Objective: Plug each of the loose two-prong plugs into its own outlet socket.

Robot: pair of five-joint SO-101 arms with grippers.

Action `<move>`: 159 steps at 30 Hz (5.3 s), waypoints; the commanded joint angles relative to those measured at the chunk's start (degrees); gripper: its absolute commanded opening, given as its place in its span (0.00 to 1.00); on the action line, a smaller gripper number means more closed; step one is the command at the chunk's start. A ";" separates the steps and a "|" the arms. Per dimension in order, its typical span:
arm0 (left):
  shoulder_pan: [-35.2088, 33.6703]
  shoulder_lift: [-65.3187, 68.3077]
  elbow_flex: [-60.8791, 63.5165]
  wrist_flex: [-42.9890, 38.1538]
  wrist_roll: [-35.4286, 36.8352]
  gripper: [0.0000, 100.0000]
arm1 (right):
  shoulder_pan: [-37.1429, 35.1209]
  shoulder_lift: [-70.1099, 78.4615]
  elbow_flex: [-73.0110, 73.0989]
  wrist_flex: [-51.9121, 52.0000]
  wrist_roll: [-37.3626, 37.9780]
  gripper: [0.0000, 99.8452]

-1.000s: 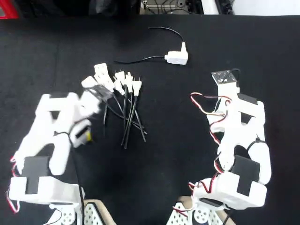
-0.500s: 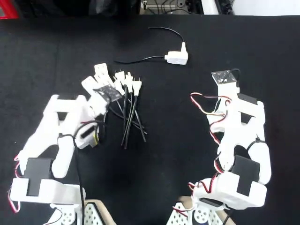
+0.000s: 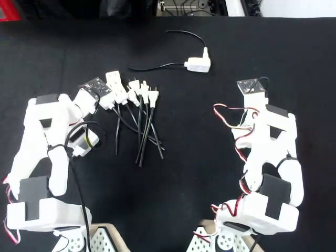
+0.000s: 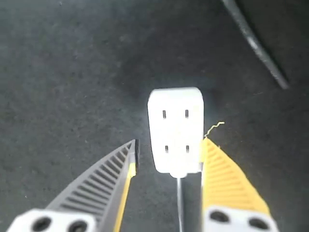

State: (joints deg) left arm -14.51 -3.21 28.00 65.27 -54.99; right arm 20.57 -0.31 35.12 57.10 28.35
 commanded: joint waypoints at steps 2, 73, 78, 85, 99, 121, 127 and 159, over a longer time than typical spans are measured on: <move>-0.13 -6.68 -4.35 9.85 -0.18 0.21 | 0.53 -3.12 -0.57 -0.26 0.18 0.01; -4.00 -100.92 69.32 -3.96 23.21 0.21 | -45.71 22.29 -36.44 -13.54 -31.74 0.19; -4.09 -100.92 69.32 -3.96 23.21 0.21 | -42.46 28.09 -42.15 -13.19 -34.46 0.21; -4.09 -100.92 69.32 -3.96 23.21 0.21 | -42.02 35.56 -46.73 -13.10 -34.46 0.14; -4.09 -100.92 69.32 -3.96 23.21 0.21 | -45.01 36.62 -46.37 0.44 -34.55 0.14; -3.74 -100.92 69.32 -3.96 23.21 0.21 | -43.87 14.73 -48.04 21.98 -12.48 0.01; -3.74 -100.92 69.32 -3.96 23.21 0.21 | -53.54 6.11 -34.07 25.32 17.05 0.01; -3.74 -100.92 69.32 -3.96 23.12 0.21 | -50.81 -12.35 -4.44 13.01 -7.82 0.07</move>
State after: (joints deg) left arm -18.73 -103.60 96.48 60.97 -31.52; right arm -31.30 -10.77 30.29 70.64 26.33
